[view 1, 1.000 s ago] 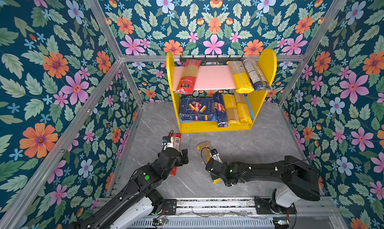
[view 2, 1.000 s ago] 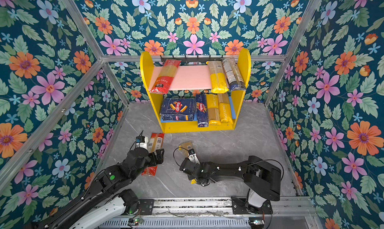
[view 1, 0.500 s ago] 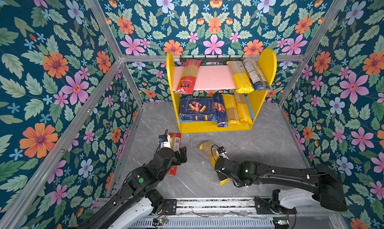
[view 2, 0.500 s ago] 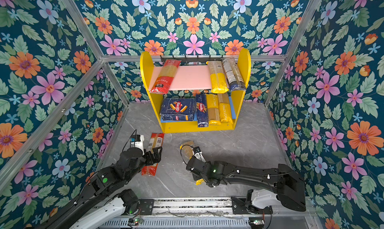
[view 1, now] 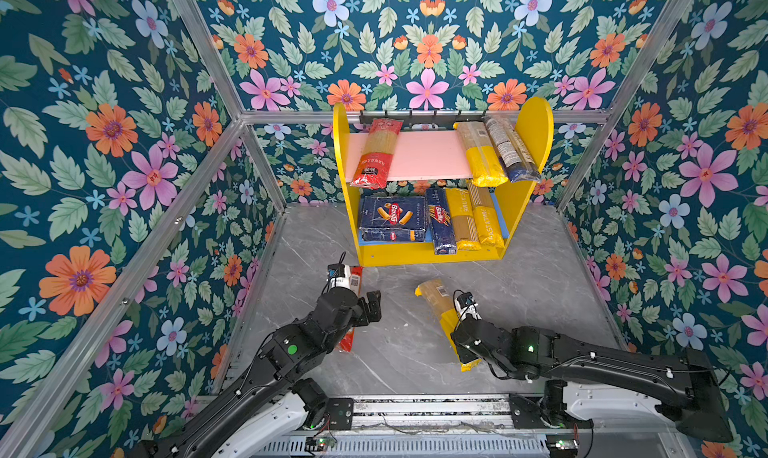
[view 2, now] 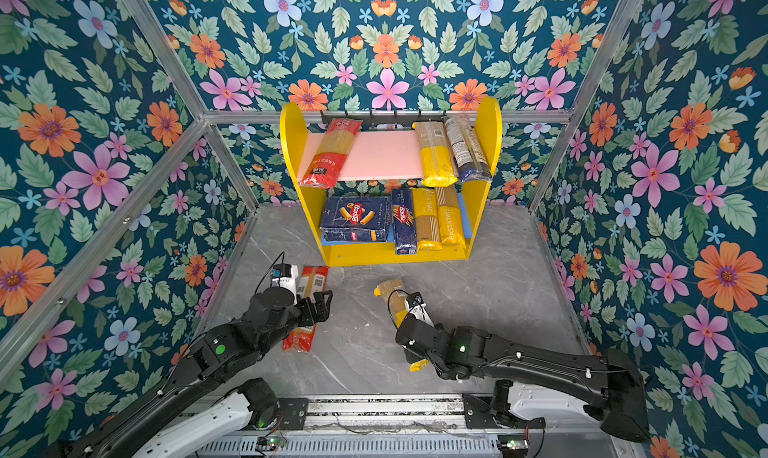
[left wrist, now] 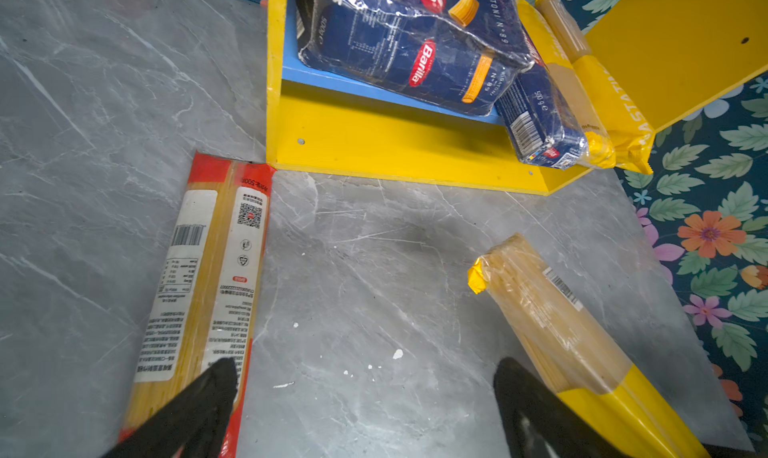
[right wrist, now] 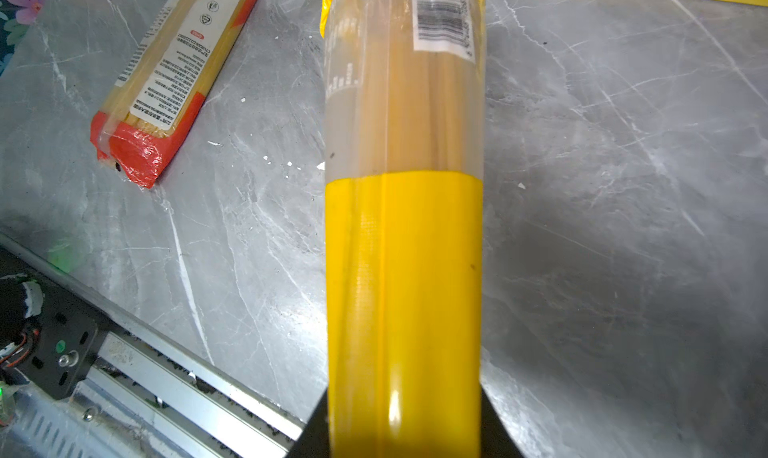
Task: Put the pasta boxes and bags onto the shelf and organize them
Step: 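Lift the yellow bag with the right gripper while the left gripper reaches toward the shelf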
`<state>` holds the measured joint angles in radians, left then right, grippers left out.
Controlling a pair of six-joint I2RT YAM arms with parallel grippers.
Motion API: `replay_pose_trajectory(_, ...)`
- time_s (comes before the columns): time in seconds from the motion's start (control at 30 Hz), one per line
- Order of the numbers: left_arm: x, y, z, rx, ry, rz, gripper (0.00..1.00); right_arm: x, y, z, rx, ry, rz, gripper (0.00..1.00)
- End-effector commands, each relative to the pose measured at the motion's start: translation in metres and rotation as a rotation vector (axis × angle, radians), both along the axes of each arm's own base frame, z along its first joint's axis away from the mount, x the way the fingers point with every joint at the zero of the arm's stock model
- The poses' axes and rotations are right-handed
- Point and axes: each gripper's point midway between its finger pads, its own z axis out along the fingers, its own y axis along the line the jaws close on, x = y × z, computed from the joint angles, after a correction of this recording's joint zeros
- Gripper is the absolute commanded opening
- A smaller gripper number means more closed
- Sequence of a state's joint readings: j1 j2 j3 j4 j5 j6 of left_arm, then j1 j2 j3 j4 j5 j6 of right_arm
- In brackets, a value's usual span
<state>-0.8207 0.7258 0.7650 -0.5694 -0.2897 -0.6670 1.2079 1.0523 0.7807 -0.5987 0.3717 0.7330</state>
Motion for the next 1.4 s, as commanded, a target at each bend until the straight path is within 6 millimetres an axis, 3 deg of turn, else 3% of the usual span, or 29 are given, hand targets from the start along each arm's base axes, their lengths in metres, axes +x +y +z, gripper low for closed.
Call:
replay_pose_trajectory(0.0,0.006,-0.011,0.01,-0.018,-0.03,-0.024,0.99,0.009,-0.007,0.017,0.039,-0.07,-0.051,0.21)
replay_pose_trajectory(0.3,0.016,-0.038,0.013,0.018,-0.034,-0.054,0.99,0.006,-0.03,0.027,0.054,-0.1,-0.074,0.2)
replay_pose_trajectory(0.67,0.025,-0.073,0.024,0.092,-0.058,-0.096,0.99,0.004,-0.042,0.05,0.08,-0.138,-0.067,0.2)
replay_pose_trajectory(1.03,0.042,-0.09,0.059,0.127,-0.125,-0.111,1.0,0.005,-0.052,0.101,0.127,-0.215,-0.047,0.2)
replay_pose_trajectory(1.37,0.054,-0.102,0.084,0.195,-0.17,-0.129,1.0,0.014,-0.041,0.157,0.125,-0.313,-0.004,0.19)
